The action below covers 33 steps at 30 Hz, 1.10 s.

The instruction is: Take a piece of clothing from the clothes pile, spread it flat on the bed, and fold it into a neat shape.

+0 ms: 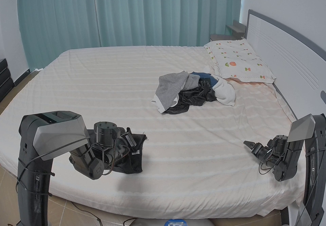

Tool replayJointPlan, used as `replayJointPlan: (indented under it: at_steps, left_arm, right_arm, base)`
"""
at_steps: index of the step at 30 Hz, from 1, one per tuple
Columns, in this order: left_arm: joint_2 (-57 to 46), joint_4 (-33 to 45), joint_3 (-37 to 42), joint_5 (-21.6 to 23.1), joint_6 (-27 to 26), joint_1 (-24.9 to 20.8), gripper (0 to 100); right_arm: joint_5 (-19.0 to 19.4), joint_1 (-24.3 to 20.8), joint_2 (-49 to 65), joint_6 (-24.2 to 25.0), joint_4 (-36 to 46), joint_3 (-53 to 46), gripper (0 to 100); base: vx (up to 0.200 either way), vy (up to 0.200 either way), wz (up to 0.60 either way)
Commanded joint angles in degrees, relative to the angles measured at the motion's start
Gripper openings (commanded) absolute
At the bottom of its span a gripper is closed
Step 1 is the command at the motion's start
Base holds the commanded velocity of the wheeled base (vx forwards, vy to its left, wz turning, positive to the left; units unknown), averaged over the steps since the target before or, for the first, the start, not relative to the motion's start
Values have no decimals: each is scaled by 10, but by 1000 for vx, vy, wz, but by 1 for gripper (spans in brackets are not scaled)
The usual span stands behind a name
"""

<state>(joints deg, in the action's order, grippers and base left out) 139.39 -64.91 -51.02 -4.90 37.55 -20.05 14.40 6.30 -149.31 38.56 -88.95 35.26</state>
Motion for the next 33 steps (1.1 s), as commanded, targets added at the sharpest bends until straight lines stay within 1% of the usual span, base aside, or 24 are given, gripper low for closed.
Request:
replayJointPlan:
  at_steps: [1, 5, 10, 14, 15, 26, 29, 31, 32, 33]
  left_arm:
    - [7, 0, -2, 0, 2, -8, 0]
    - [17, 0, -13, 0, 3, -9, 0]
    - [15, 1, -13, -1, 26, -21, 0]
    - [16, 1, -13, -3, 26, -24, 0]
    - [16, 1, -13, -3, 26, -24, 100]
    - [11, 0, 0, -6, 26, -23, 100]
    - [-7, -3, 22, -21, 26, -19, 100]
    - [-16, -3, 32, -23, 26, -18, 100]
    - [-31, -4, 57, -23, 27, -17, 100]
    - [-32, -4, 60, -23, 27, -17, 100]
  right_arm:
    - [1, -1, -2, 0, -7, 1, 100]
    - [1, -1, -2, 0, -7, 1, 100]
    - [1, -1, -2, 0, -7, 1, 100]
    - [1, -1, -2, 0, -7, 1, 100]
    - [1, -1, -2, 0, -7, 1, 100]
    - [1, -3, -3, -6, -7, -2, 100]
    - [1, -2, -3, -6, -7, -3, 100]
    - [1, -3, -3, -7, -7, -4, 100]
    - [1, -3, -3, -7, -7, -5, 100]
    - [1, -2, -3, -7, -7, -5, 100]
  base:
    - [0, 0, 0]
    - [0, 0, 0]
    - [0, 0, 0]
    - [0, 0, 0]
    - [0, 0, 0]
    - [0, 0, 0]
    - [0, 0, 0]
    - [0, 0, 0]
    - [0, 0, 0]
    - [0, 0, 0]
